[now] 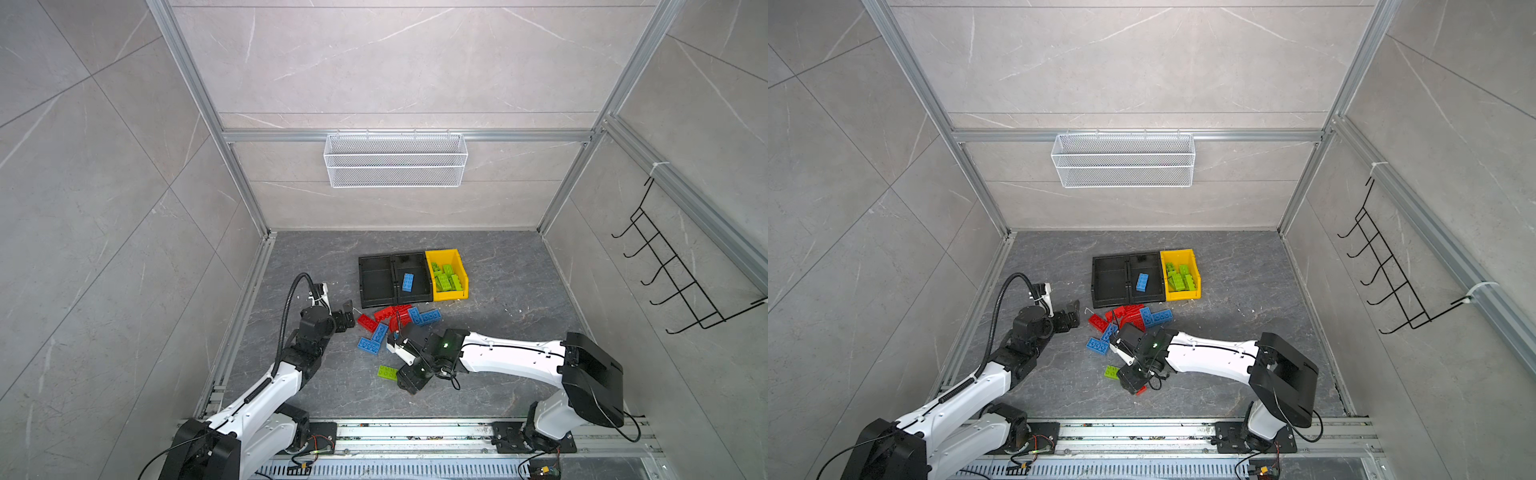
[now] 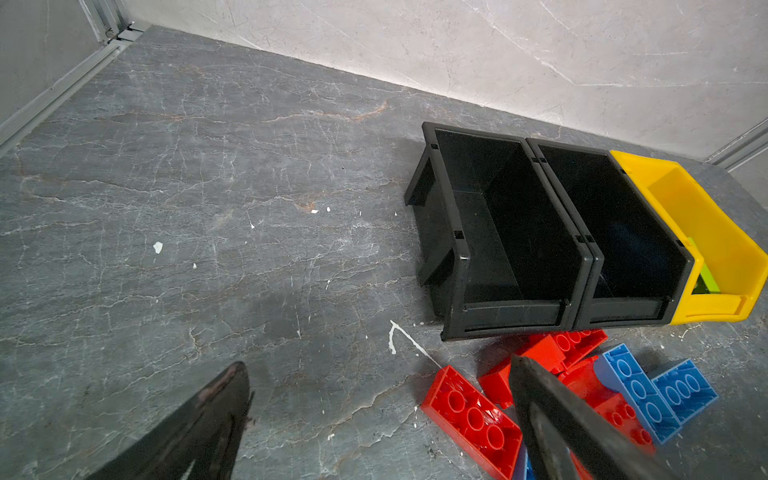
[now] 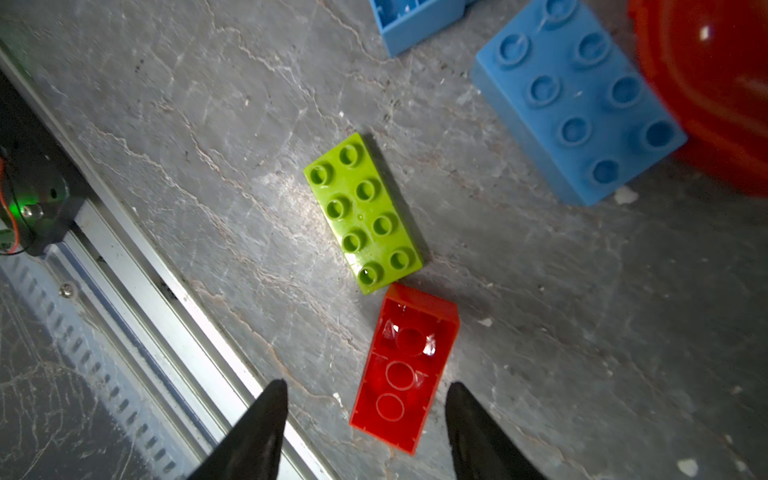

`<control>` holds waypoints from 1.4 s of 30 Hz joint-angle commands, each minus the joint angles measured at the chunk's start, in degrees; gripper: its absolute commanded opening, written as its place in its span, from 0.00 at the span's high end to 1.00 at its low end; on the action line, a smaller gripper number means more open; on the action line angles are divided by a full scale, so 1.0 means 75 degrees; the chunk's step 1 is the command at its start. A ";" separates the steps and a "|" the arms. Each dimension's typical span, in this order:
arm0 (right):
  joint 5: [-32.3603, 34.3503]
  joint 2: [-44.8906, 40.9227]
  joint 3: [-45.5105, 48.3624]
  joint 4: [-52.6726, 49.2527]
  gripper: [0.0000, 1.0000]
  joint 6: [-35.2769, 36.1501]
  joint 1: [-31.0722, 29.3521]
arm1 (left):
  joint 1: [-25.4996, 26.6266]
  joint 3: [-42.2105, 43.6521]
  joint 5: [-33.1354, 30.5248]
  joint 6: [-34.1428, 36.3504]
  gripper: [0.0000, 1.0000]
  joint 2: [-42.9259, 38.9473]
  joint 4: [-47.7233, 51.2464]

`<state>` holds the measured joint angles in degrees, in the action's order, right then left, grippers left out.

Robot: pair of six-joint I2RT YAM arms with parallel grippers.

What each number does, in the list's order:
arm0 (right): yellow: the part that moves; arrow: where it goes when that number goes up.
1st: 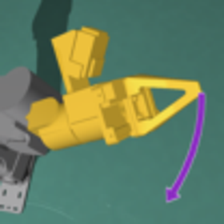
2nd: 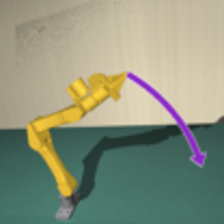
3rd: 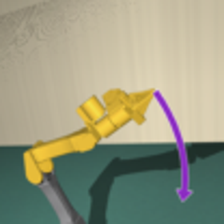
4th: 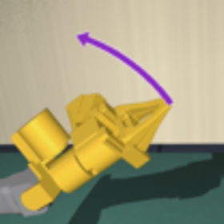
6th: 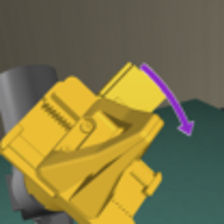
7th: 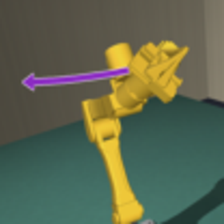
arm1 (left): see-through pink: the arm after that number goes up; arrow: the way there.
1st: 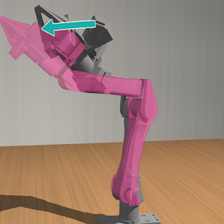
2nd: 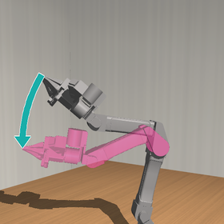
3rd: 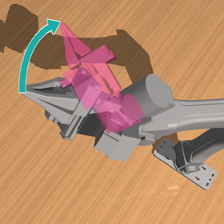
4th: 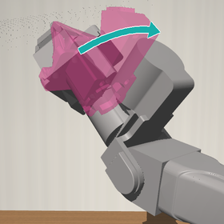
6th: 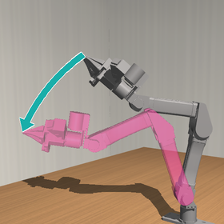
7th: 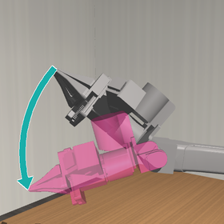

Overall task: Sort the legos into containers by color
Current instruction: 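Move the open right gripper back to a red brick near the pile edge, then lower the right gripper onto the red brick and grasp it, then carry the red brick into the farther black bin and release it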

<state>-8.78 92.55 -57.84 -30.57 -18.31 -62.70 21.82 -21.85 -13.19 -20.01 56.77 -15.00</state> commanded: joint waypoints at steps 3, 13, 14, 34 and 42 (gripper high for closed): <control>0.0298 0.0430 -0.0030 -0.0385 0.37 -0.0009 -0.0051 | -0.0015 -0.0090 -0.0072 -0.0135 0.00 -0.0008 -0.0298; 0.0504 0.0802 -0.0066 -0.0246 0.43 -0.0118 -0.0101 | -0.0015 -0.0101 -0.0103 -0.0125 0.00 0.0024 -0.0290; 0.0567 0.0800 -0.0063 -0.0257 0.44 -0.0146 -0.0101 | -0.0015 -0.0099 -0.0097 -0.0130 0.00 0.0024 -0.0295; 0.0314 -0.0298 -0.0364 0.0655 0.68 0.0174 0.0801 | -0.0014 -0.0099 -0.0154 -0.0127 0.00 -0.0116 -0.0214; 0.0349 0.0557 -0.1744 0.1567 0.67 0.0765 0.1892 | -0.0017 -0.0091 -0.0206 -0.0089 0.00 -0.0146 -0.0194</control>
<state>-5.87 93.34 -67.05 -23.14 -15.38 -50.59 21.82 -21.85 -13.43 -20.01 56.88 -15.00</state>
